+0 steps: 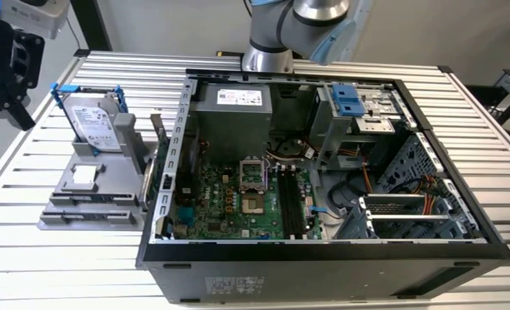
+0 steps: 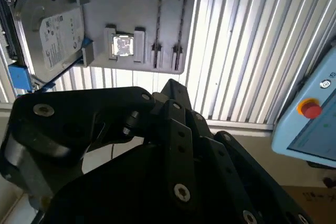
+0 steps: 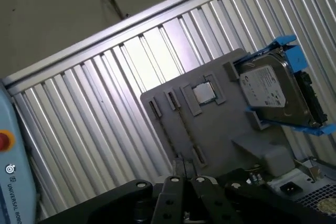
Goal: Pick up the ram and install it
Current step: 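Pick up the ram and move it above insertion slot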
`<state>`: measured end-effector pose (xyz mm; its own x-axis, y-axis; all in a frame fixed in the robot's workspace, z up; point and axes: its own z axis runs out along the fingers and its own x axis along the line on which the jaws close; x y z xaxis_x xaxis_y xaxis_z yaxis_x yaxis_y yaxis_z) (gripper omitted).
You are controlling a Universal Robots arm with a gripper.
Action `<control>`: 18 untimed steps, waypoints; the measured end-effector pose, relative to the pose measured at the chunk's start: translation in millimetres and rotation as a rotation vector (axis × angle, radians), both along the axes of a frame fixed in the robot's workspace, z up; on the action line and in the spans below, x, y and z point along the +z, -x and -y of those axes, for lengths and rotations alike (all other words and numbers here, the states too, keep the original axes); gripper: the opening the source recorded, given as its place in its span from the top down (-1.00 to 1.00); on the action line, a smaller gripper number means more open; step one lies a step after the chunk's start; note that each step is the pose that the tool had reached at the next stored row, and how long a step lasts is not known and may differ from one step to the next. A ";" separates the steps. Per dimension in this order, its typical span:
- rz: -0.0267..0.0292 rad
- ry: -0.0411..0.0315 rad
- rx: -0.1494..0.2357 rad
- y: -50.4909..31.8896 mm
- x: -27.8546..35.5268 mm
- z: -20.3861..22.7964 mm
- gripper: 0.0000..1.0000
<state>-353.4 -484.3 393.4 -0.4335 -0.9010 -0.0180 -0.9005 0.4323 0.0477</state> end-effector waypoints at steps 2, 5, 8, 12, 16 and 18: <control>0.0002 0.0000 0.038 0.0 0.0 0.0 1.00; 0.0022 0.0001 0.092 -0.1 0.0 0.1 1.00; 0.0068 0.0007 0.146 0.0 -0.2 0.0 1.00; 0.0192 0.0024 0.219 0.0 -0.8 0.0 1.00; 0.0288 0.0042 0.292 -0.1 -1.5 0.0 1.00; 0.0314 0.0047 0.329 0.0 -1.9 0.0 1.00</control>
